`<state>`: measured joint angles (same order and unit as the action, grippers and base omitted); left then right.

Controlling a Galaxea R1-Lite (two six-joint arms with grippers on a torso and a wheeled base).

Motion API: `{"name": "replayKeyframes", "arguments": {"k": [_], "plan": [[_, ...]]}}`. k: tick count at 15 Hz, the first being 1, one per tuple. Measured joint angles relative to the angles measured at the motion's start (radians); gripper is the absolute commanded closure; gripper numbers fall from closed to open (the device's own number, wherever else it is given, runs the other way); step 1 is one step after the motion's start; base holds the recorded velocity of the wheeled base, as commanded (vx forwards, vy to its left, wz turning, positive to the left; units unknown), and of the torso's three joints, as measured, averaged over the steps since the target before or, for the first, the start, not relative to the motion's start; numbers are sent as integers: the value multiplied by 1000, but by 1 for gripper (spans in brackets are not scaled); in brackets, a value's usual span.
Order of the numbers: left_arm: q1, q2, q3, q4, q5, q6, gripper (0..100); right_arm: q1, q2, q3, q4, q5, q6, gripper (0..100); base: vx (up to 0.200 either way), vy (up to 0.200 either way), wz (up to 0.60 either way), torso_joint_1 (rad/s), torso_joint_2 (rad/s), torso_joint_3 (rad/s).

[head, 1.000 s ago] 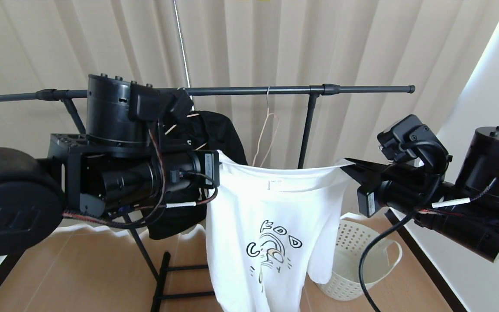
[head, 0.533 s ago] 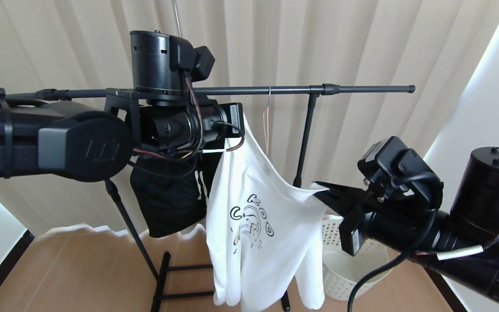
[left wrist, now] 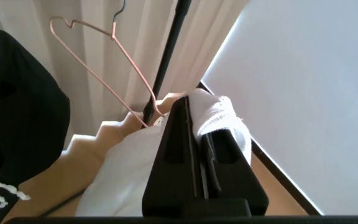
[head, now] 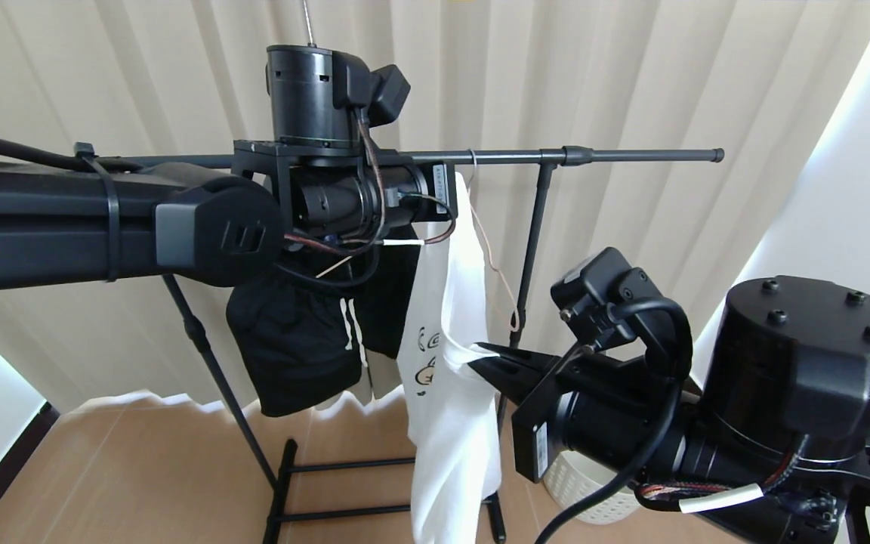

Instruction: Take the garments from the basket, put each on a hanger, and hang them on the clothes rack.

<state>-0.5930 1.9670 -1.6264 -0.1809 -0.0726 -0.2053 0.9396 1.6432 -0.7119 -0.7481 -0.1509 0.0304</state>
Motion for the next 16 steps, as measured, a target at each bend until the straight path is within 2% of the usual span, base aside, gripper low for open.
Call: {"name": "replayKeyframes", "arguments": {"k": [4, 6, 8, 11, 13, 16], "plan": [[10, 1, 1, 23, 2, -1, 100, 4, 16, -4, 5, -21, -2, 100, 0, 0, 0, 0, 0, 0], [31, -25, 4, 145, 4, -1, 100, -12, 18, -1, 10, -42, -25, 100, 0, 0, 0, 0, 0, 0], [54, -70, 12, 248, 8, -1, 100, -69, 18, 1, 3, -77, -87, 100, 0, 0, 0, 0, 0, 0], [72, -153, 77, 403, 12, 7, 100, -125, 25, -12, 0, -147, -107, 100, 0, 0, 0, 0, 0, 0], [73, -214, 163, 486, 38, 43, 100, -140, 59, -95, 6, -160, -109, 100, 0, 0, 0, 0, 0, 0], [32, -296, 320, 528, 132, 76, 100, -192, 169, -319, 20, -194, -122, 100, 0, 0, 0, 0, 0, 0]]}}
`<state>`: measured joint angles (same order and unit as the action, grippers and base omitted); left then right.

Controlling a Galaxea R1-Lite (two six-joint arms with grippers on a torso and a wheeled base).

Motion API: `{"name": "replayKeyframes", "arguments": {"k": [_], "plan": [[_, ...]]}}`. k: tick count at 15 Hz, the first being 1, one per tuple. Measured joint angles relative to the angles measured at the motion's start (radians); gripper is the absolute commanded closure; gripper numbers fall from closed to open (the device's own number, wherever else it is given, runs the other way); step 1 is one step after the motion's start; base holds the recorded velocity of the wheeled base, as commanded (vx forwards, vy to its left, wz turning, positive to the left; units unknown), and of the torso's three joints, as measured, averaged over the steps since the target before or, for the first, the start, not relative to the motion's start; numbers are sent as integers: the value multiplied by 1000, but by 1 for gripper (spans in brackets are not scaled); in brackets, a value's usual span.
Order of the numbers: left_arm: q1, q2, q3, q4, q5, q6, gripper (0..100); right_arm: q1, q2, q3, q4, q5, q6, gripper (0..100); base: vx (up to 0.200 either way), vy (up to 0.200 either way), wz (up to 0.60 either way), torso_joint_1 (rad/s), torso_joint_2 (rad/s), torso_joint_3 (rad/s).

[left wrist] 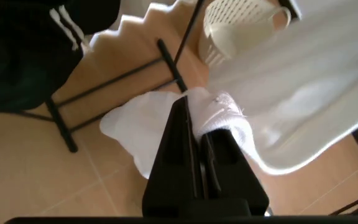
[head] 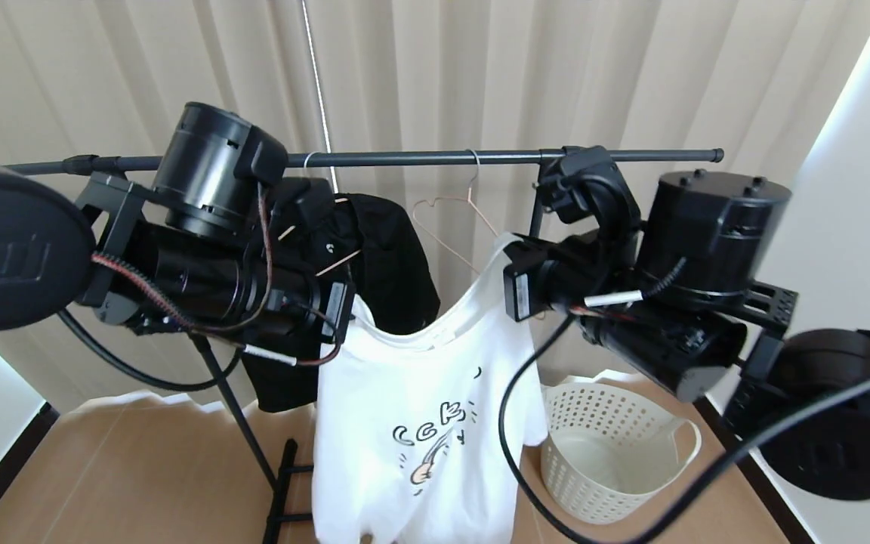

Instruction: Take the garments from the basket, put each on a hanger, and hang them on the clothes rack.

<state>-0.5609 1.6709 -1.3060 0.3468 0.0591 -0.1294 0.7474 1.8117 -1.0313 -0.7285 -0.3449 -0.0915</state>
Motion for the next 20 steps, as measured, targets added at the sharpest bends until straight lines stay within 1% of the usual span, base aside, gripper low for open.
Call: {"name": "replayKeyframes", "arguments": {"k": [2, 4, 6, 7, 9, 10, 12, 15, 17, 20], "plan": [[-56, -50, 109, -1, 17, 0, 100, -37, 95, -159, 18, -9, -8, 100, 0, 0, 0, 0, 0, 0], [-134, -87, 207, -28, 19, -30, 100, -61, 199, -322, 18, -10, -10, 100, 0, 0, 0, 0, 0, 0], [-229, -99, 257, -110, 19, -129, 100, -74, 300, -472, 15, -8, -4, 100, 0, 0, 0, 0, 0, 0], [-269, -95, 266, -145, 19, -178, 100, -77, 339, -521, 14, -7, 9, 100, 0, 0, 0, 0, 0, 0], [-336, -63, 268, -227, 24, -255, 100, -76, 393, -568, 14, -7, 45, 100, 0, 0, 0, 0, 0, 0], [-357, -43, 266, -248, 26, -270, 100, -72, 407, -575, 18, -7, 49, 100, 0, 0, 0, 0, 0, 0], [-367, -19, 271, -252, 46, -279, 100, -70, 417, -572, 21, -9, 50, 100, 0, 0, 0, 0, 0, 0], [-318, -22, 302, -251, 89, -285, 100, -97, 377, -510, 22, -10, 50, 100, 0, 0, 0, 0, 0, 0], [-266, -46, 315, -251, 106, -284, 100, -114, 318, -430, 21, -13, 50, 100, 0, 0, 0, 0, 0, 0], [-181, -64, 287, -250, 130, -271, 100, -127, 181, -244, 23, -18, 42, 100, 0, 0, 0, 0, 0, 0]]}}
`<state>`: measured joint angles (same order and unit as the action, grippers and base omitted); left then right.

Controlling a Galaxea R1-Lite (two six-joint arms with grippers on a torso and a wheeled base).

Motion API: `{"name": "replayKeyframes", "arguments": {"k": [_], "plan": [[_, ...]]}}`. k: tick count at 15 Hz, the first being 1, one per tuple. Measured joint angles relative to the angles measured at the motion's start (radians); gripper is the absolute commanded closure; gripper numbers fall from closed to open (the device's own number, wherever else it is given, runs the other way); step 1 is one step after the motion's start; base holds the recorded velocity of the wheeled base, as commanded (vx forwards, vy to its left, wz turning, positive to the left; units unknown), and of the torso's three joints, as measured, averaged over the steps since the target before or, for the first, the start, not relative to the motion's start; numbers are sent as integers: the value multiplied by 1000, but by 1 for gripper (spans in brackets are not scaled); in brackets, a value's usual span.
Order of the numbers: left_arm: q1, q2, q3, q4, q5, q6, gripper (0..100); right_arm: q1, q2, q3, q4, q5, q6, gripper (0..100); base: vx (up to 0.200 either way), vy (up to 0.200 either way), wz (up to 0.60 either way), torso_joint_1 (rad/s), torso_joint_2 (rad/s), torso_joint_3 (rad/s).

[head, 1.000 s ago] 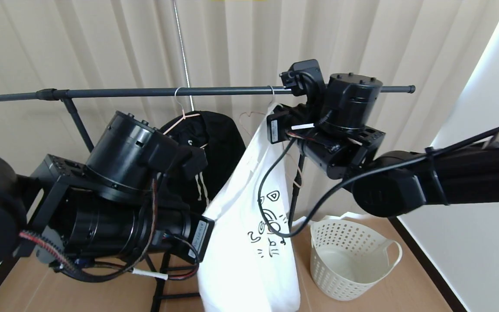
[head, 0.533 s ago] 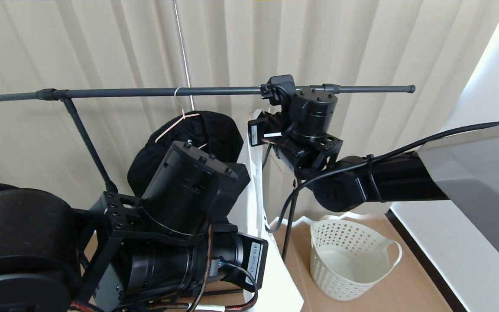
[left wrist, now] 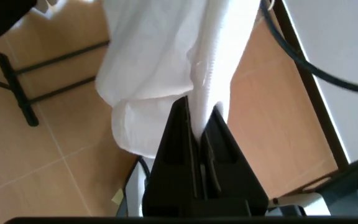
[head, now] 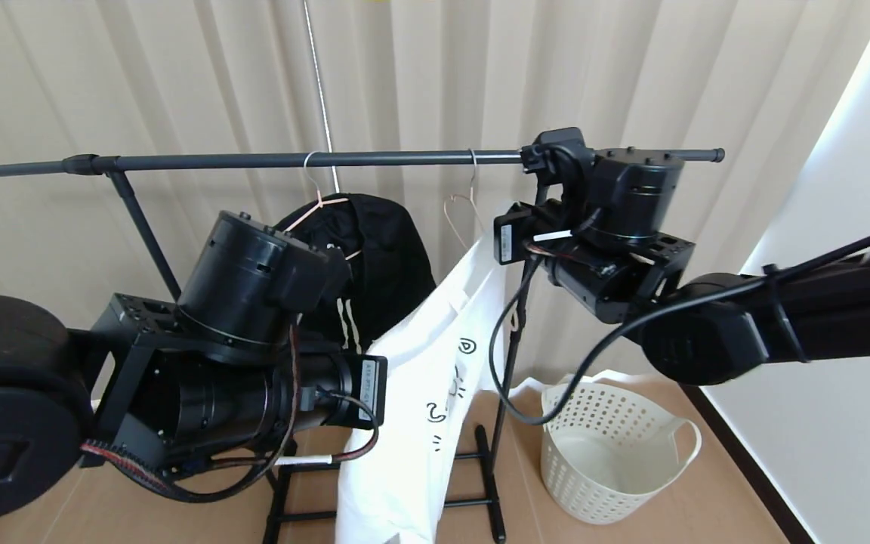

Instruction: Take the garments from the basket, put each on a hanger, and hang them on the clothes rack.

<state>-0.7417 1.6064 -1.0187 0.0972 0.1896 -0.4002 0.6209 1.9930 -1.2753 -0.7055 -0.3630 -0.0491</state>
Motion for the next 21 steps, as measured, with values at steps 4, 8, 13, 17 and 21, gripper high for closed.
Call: {"name": "replayKeyframes", "arguments": {"k": [4, 8, 13, 17, 21], "plan": [[60, 49, -125, 2, 45, 13, 100, 0, -207, 229, 107, 0, -1, 100, 0, 0, 0, 0, 0, 0], [72, 153, -335, 8, 98, 17, 100, -2, -339, 323, 381, 2, 13, 100, 0, 0, 0, 0, 0, 0], [50, 210, -475, 10, 107, 47, 100, 0, -368, 331, 401, 8, 10, 0, 0, 0, 0, 0, 0, 0], [29, 219, -538, 9, 109, 57, 100, -2, -384, 370, 400, 20, -32, 0, 0, 0, 0, 0, 0, 0], [14, 221, -590, 9, 109, 57, 100, -5, -440, 475, 391, 226, -161, 0, 0, 0, 0, 0, 0, 0]]}}
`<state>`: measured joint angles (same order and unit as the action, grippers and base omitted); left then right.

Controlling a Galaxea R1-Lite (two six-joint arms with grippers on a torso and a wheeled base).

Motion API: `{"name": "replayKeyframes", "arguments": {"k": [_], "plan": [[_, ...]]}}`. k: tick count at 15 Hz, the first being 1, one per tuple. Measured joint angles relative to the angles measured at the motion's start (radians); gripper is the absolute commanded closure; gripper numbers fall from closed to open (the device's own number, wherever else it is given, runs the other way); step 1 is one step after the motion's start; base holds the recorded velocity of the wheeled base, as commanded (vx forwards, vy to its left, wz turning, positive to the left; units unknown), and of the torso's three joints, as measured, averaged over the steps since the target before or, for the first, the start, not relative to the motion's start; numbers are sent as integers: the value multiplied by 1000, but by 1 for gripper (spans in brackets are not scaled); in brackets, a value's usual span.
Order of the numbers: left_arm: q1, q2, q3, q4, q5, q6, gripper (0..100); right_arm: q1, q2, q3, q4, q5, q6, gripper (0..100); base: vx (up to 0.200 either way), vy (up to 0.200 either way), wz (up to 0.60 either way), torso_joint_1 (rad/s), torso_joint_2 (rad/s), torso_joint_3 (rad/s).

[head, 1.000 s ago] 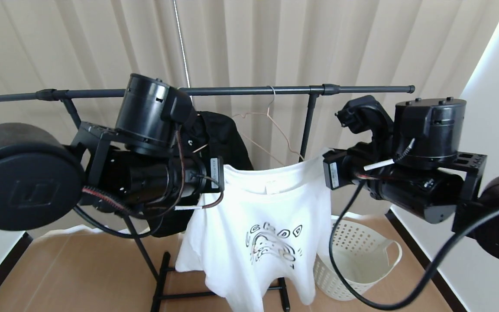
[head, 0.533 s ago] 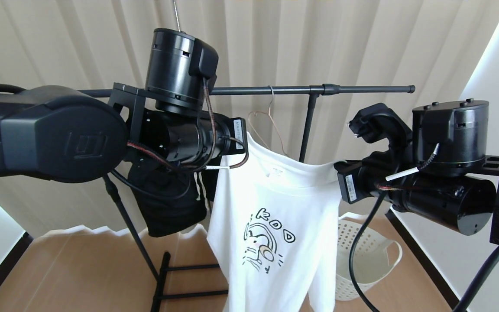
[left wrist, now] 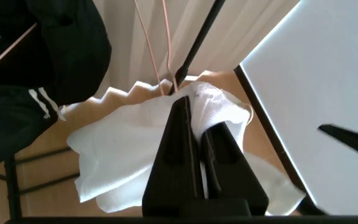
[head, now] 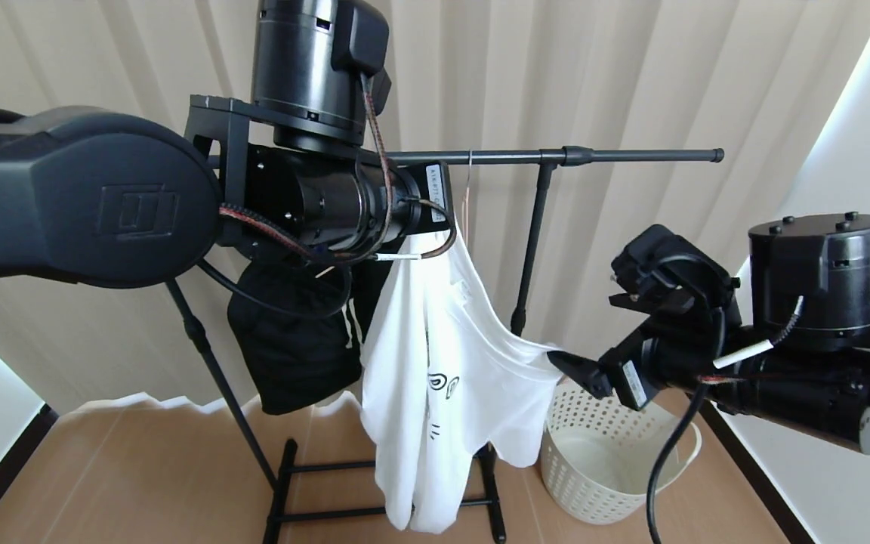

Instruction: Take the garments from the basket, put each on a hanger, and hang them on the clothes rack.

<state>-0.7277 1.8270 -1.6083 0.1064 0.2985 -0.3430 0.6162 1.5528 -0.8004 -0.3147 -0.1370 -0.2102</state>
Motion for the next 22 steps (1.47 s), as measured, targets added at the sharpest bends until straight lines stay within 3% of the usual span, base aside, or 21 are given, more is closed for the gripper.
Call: {"name": "replayKeyframes", "arguments": {"k": [5, 7, 11, 14, 22], "plan": [[-19, 7, -33, 1, 0, 9, 100, -33, -46, 78, -6, 345, -37, 0, 0, 0, 0, 0, 0, 0], [-31, 8, -33, 1, 2, 8, 100, -49, -42, 81, -50, 438, -14, 0, 0, 0, 0, 0, 0, 0], [-60, 5, -12, 3, 13, 25, 100, -54, 19, 121, -373, 454, 123, 0, 0, 0, 0, 0, 0, 0], [-67, 2, 3, 4, 12, 32, 100, -58, 100, 140, -509, 449, 179, 0, 0, 0, 0, 0, 0, 0], [-109, -10, 20, 4, 20, 41, 100, -102, 231, 113, -521, 413, 188, 0, 0, 0, 0, 0, 0, 0]]}}
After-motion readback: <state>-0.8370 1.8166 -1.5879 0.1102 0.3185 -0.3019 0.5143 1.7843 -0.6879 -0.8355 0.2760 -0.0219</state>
